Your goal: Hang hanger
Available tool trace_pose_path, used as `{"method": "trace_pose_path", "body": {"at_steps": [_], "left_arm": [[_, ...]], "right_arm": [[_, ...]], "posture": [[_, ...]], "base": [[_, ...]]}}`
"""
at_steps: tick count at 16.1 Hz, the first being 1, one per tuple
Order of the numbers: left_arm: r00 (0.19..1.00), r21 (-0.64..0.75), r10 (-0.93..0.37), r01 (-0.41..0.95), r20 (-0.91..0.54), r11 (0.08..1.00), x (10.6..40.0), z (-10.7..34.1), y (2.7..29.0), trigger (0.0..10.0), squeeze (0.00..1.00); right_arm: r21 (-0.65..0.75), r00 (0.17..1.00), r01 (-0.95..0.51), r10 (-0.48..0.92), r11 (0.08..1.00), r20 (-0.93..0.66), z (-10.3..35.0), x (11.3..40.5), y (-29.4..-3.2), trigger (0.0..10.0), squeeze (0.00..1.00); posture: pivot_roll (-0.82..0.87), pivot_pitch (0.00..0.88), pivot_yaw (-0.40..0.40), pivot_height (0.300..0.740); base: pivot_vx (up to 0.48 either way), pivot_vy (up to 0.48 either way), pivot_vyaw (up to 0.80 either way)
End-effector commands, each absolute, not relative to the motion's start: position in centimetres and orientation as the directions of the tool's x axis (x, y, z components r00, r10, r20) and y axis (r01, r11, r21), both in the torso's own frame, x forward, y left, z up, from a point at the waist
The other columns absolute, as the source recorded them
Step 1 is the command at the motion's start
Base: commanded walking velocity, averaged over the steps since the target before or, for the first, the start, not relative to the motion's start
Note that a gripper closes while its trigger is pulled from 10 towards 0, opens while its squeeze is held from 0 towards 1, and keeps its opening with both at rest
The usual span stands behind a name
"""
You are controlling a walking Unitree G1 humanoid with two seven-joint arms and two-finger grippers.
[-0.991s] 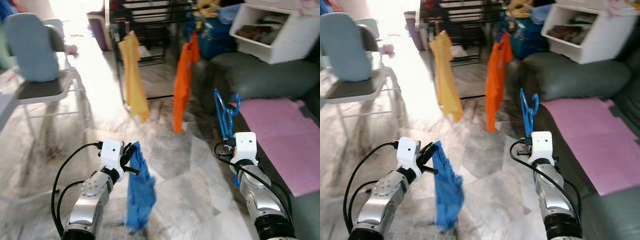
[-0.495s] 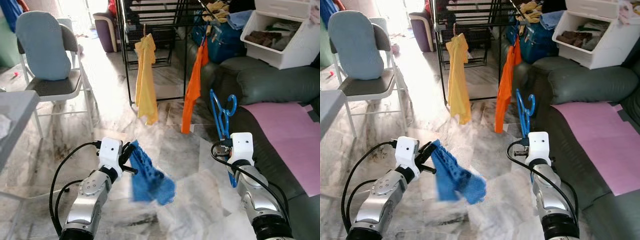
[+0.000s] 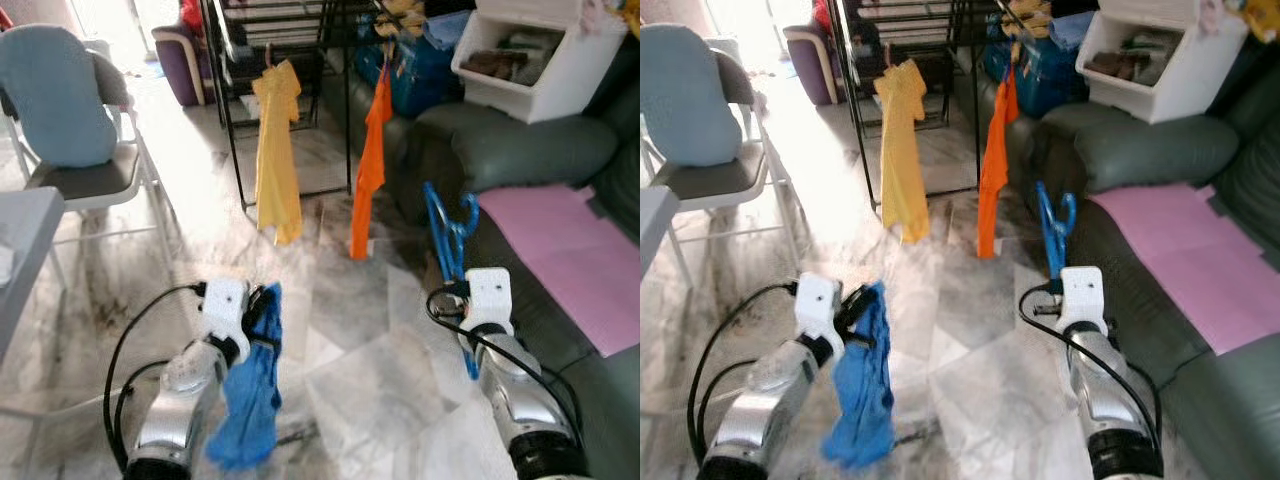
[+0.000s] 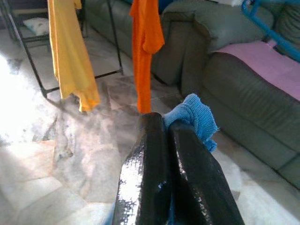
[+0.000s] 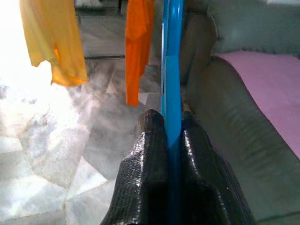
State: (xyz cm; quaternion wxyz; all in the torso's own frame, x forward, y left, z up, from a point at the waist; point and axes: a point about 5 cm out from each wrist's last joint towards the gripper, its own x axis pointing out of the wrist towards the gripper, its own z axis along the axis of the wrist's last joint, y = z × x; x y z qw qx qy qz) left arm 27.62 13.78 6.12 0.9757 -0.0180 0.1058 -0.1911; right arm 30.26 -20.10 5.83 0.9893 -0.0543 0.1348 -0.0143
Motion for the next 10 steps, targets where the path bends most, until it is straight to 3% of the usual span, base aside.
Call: {"method": "trace_pose_path", "body": {"at_steps": [1, 3, 10], "left_arm": [[0.909, -0.054, -0.379, 0.375, -0.173, 0.925, 28.0, 6.9, 14.1, 10.0, 0.0], [0.909, -0.052, -0.379, 0.376, -0.172, 0.925, 28.0, 6.9, 14.1, 10.0, 0.0], [0.911, -0.003, -0.401, 0.403, -0.099, 0.915, 28.6, 8.2, 13.8, 10.0, 0.0]], "right_arm": [[-0.112, 0.97, 0.005, -0.032, 0.994, -0.242, 6.4, 30.7, -19.7, 10.0, 0.0], [-0.112, 0.97, 0.005, -0.032, 0.994, -0.242, 6.4, 30.7, -19.6, 10.0, 0.0], [-0.12, 0.967, -0.013, -0.018, 0.993, -0.253, 6.2, 30.5, -20.0, 10.0, 0.0]], "posture": [[-0.09, 0.0, 0.021, 0.74], [-0.09, 0.0, 0.022, 0.74], [-0.1, 0.0, 0.036, 0.74]], "base": [[0.0, 0.319, 0.0], [0.0, 0.317, 0.0], [0.0, 0.0, 0.0]]}}
